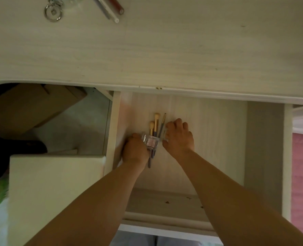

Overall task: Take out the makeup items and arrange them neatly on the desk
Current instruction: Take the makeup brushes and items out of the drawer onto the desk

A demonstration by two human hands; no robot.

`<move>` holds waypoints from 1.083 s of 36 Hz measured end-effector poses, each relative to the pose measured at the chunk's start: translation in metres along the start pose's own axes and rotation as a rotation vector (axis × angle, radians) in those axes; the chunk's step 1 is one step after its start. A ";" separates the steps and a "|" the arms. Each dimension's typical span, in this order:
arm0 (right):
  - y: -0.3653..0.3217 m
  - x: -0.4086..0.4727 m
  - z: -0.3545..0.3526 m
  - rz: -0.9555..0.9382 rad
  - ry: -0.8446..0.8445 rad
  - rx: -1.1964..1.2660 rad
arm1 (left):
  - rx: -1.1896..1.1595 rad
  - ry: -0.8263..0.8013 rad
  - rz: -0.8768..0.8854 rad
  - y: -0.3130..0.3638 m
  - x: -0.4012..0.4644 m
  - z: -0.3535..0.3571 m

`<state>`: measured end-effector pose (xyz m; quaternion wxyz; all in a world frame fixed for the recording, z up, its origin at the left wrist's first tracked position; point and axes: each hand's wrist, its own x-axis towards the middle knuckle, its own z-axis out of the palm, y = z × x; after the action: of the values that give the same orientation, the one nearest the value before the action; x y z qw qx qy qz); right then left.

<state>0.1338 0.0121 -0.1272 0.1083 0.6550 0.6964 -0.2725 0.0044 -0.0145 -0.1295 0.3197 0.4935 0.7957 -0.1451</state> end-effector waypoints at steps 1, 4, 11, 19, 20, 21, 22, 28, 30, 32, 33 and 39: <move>0.000 0.001 0.000 0.013 -0.007 -0.024 | 0.022 0.003 0.010 -0.001 0.001 0.001; 0.003 0.003 0.000 0.084 -0.041 0.010 | 0.007 0.013 0.032 -0.003 0.003 0.002; 0.016 -0.007 0.001 0.197 -0.025 0.223 | -0.384 0.039 -0.060 -0.004 0.000 -0.003; 0.019 -0.020 0.012 0.239 0.001 0.404 | -0.550 0.017 -0.035 -0.001 0.001 -0.003; 0.019 -0.023 0.014 0.173 -0.001 0.343 | -0.557 0.020 -0.032 0.001 0.002 -0.003; 0.018 -0.025 0.016 0.110 -0.006 0.278 | -0.556 0.025 -0.024 0.003 0.003 -0.003; 0.017 -0.027 0.018 0.061 -0.016 0.214 | -0.545 0.037 -0.006 0.005 0.005 -0.002; 0.015 -0.028 0.025 -0.003 -0.013 0.034 | -0.226 0.126 0.118 0.017 0.014 -0.003; 0.014 -0.027 0.024 0.003 -0.024 0.005 | -0.158 0.144 0.128 0.019 0.015 -0.004; 0.013 -0.025 0.021 0.031 -0.037 0.002 | -0.125 0.127 0.123 0.021 0.016 -0.004; 0.012 -0.024 0.021 0.047 -0.043 0.008 | -0.111 0.106 0.117 0.021 0.016 -0.004; 0.012 -0.018 0.012 0.144 -0.096 0.066 | -0.034 0.010 0.088 0.022 0.015 -0.007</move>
<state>0.1447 -0.0097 -0.1307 0.1392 0.6928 0.6322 -0.3176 0.0170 0.0103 -0.1325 0.3301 0.5233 0.7772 -0.1149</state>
